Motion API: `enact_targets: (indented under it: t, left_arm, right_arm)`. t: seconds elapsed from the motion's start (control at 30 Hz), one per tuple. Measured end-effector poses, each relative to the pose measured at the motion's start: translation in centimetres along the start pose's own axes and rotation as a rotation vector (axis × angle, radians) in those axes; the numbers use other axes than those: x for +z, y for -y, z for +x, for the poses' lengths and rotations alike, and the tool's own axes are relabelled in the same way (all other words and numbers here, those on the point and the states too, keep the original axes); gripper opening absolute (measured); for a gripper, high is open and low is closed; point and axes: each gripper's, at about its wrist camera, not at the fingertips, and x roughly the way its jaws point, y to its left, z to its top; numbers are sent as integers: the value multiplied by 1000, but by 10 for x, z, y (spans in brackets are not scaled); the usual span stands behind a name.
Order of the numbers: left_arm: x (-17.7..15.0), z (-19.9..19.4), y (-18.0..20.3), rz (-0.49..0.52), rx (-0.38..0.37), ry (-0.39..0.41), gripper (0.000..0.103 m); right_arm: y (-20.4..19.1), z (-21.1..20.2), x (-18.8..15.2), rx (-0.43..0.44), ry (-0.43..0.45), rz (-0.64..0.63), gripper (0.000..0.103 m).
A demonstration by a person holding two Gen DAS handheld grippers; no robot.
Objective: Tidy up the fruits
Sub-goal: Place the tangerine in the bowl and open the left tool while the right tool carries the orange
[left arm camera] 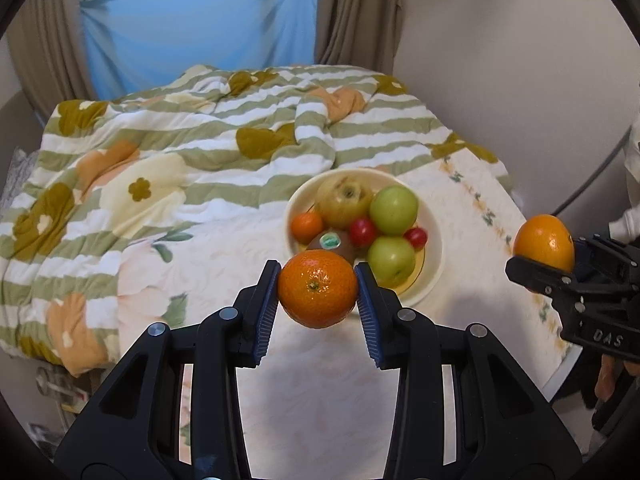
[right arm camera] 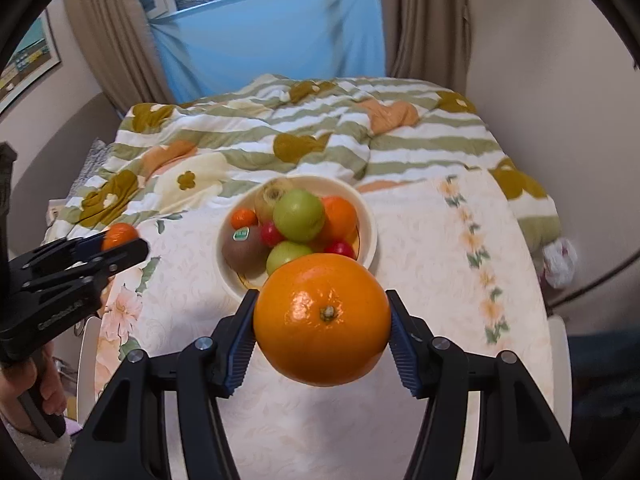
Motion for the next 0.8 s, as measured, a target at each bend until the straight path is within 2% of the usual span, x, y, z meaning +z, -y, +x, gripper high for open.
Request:
enact_targets:
  t: [0.43,0.73,0.8]
  left_arm:
    - [8,57,37,-141,66,-7,45]
    - [3,92,44,-165,93,-13,45]
    - [1,97,44,-164,101,-13,50]
  right_arm:
    - [54,31,20,96,-42,-131,56]
    - [76,50,22,116,-51,-180,56]
    - [78,53,21,118,-55,-180,56]
